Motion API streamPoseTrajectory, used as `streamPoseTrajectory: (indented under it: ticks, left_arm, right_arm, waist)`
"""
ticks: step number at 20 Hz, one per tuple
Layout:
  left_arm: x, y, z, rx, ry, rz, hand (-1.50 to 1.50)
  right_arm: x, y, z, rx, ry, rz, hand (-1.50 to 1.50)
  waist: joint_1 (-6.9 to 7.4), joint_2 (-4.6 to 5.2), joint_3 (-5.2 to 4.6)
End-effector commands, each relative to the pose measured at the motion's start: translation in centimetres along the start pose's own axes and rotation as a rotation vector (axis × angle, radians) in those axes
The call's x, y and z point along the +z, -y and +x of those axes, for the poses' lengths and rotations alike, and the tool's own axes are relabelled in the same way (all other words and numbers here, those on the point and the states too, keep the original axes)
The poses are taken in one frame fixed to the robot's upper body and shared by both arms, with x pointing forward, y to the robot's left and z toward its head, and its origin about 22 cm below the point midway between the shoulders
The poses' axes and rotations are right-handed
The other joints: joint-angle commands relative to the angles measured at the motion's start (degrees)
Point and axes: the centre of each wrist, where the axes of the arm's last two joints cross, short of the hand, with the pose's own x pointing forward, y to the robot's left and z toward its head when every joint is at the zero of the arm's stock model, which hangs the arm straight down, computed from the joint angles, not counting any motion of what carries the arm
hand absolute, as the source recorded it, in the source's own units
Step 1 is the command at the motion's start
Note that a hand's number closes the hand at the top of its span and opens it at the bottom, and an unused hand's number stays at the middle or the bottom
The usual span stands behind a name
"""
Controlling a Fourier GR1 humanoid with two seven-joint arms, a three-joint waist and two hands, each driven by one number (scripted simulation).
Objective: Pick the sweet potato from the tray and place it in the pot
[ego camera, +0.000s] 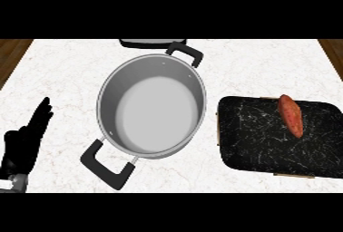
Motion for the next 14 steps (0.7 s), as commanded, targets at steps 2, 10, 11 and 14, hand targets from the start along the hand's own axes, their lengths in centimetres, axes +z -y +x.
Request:
streamPoseTrajectory:
  ticks: [2, 10, 11, 14]
  left_arm:
    - [-0.8, -0.4, 0.8, 0.002, 0.011, -0.040, 0.00]
    - [-0.1, -0.5, 0.6, 0.012, 0.001, -0.030, 0.00]
    - [-0.2, 1.7, 0.6, 0.000, 0.010, -0.024, 0.00]
    - [-1.1, -2.2, 1.9, -0.006, -0.001, 0.001, 0.00]
  right_arm:
    - [-2.1, 0.1, 3.8, 0.164, -0.124, 0.196, -1.50]
    - [-5.4, -0.2, 7.1, 0.271, -0.268, 0.508, -1.50]
    - [-6.2, -2.6, 6.6, 0.268, -0.279, 0.530, -1.50]
    - [-6.6, -3.7, 8.8, 0.289, -0.280, 0.583, -1.50]
  waist:
    - [2.20, 0.51, -0.06]
    - [1.66, 0.21, 0.03]
    - [1.38, 0.32, 0.06]
    - [0.52, 0.06, 0.05]
